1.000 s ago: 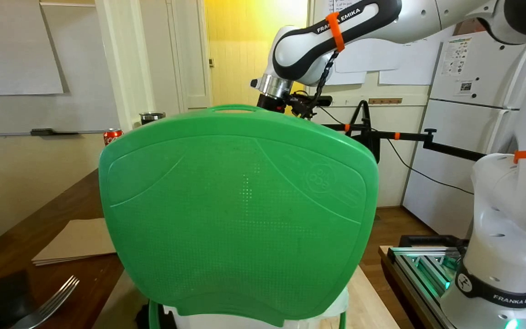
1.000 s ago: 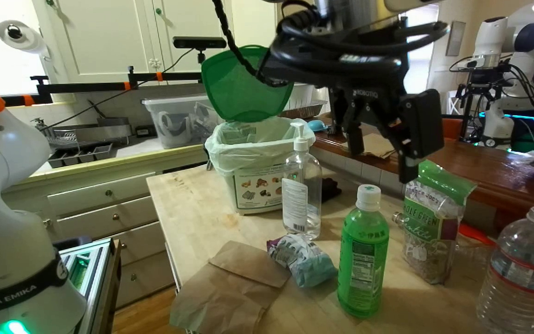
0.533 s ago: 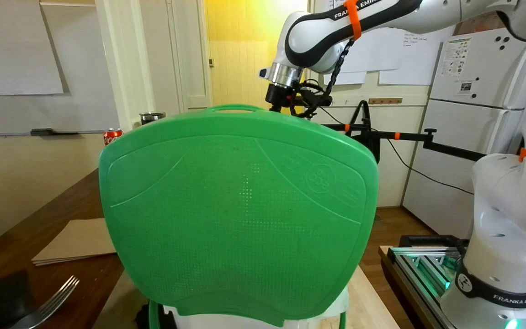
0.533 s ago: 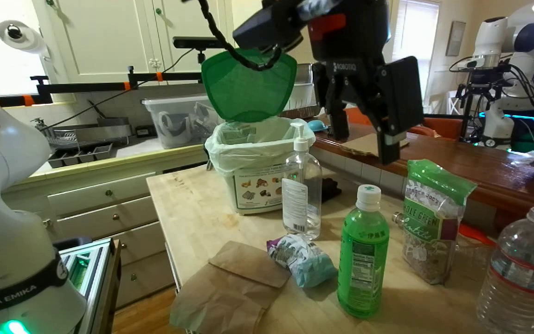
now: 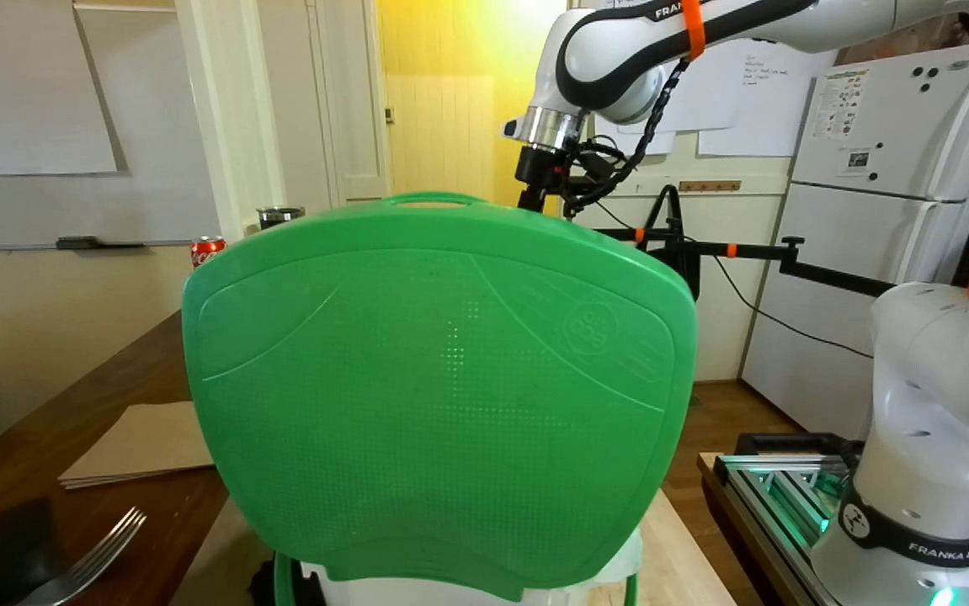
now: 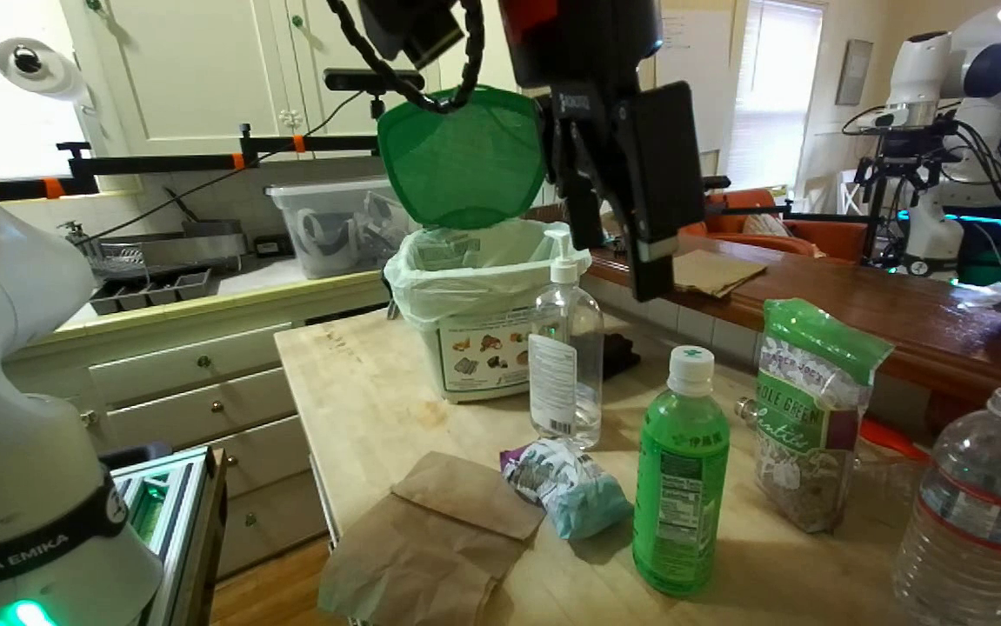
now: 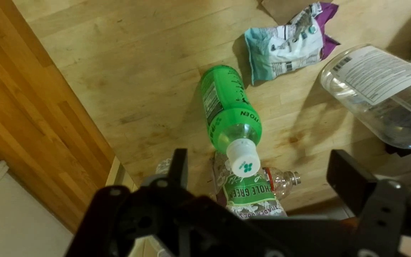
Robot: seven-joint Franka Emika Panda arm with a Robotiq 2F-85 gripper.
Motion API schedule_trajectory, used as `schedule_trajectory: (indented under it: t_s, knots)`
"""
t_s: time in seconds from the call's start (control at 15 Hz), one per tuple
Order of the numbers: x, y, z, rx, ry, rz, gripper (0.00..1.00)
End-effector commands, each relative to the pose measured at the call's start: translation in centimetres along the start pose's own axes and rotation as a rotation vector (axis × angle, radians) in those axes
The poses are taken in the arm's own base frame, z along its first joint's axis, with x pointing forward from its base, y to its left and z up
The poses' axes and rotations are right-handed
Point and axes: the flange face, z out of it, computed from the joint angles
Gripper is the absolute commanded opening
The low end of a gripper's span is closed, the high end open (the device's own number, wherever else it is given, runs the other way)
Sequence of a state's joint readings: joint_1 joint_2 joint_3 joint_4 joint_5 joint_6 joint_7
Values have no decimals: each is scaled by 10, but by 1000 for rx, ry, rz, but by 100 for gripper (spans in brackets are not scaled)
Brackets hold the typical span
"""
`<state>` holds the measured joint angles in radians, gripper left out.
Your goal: Place the white lid on the green bottle
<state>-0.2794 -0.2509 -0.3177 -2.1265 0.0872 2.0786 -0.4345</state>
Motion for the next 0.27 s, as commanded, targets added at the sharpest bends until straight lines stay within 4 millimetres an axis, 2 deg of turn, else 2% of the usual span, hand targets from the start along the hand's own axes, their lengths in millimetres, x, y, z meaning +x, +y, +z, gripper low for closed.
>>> schedule_trajectory:
  t_s: [0.0,0.2]
  knots:
    - [-1,2,-2,2,-2,5,100]
    - [1,1,-3,1,0,2,100]
